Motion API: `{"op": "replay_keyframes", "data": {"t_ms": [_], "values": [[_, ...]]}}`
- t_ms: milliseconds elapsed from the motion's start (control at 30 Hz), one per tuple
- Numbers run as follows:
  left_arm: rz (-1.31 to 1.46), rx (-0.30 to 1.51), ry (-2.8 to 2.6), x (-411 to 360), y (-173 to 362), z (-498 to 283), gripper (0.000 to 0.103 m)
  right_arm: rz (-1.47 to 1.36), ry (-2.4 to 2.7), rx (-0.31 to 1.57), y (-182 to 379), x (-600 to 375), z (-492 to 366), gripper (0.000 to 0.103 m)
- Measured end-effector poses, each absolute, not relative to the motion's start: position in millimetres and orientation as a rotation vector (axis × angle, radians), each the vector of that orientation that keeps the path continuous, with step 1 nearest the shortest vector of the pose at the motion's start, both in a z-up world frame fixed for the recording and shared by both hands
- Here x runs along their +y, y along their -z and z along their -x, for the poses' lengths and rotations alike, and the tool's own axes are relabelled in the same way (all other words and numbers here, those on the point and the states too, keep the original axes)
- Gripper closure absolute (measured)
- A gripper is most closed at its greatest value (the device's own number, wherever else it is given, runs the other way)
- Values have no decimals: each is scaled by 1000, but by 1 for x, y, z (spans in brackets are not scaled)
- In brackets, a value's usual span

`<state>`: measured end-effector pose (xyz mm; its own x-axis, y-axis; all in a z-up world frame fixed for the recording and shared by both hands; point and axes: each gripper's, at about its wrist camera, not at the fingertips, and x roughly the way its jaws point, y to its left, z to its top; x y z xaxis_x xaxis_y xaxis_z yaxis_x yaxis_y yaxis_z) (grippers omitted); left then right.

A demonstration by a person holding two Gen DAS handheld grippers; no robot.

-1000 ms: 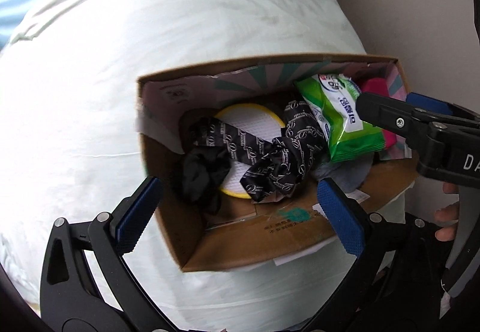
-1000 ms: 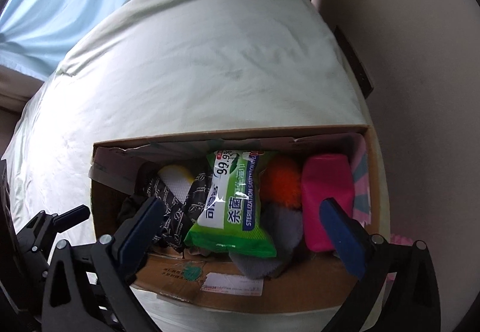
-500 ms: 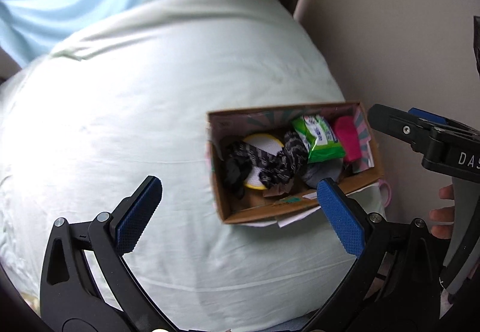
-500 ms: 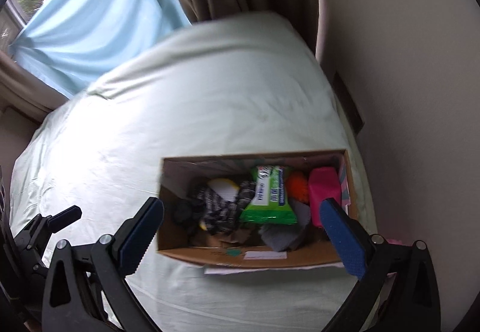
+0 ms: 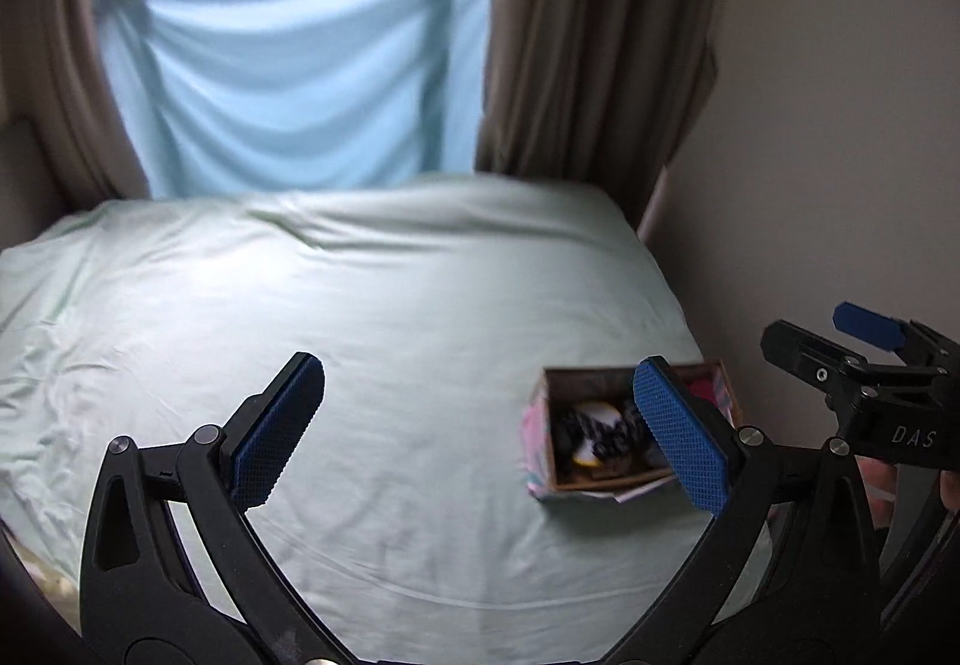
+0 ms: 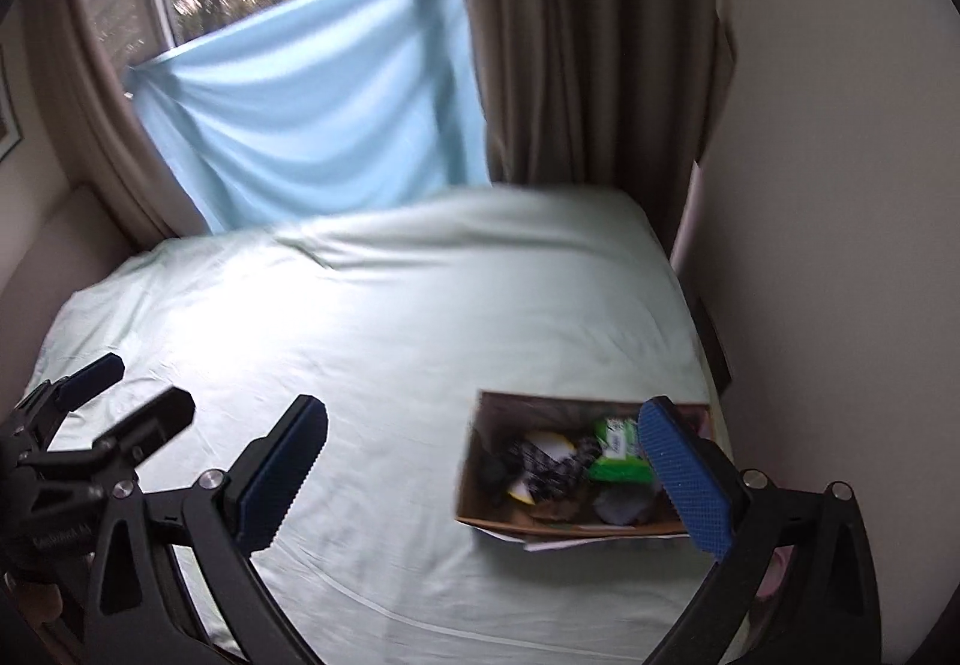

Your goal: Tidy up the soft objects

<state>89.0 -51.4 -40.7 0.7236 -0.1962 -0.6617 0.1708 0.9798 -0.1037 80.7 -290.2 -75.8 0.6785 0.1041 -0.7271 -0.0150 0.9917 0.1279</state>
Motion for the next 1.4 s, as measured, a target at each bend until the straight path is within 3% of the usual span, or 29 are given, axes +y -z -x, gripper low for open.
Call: {"op": "replay_keyframes", "data": {"t_ms": [233,467,1400], "values": [[54,602,100,13,0,-49,0,-98,-101,716,41,-241,-48,0],[82,535,58,40,-2,-26,0,-55,-80,630,27,-212,-25,0],[12,491,128,28,1,-15,0,-51,3,584,24,-209,-8,0]]}}
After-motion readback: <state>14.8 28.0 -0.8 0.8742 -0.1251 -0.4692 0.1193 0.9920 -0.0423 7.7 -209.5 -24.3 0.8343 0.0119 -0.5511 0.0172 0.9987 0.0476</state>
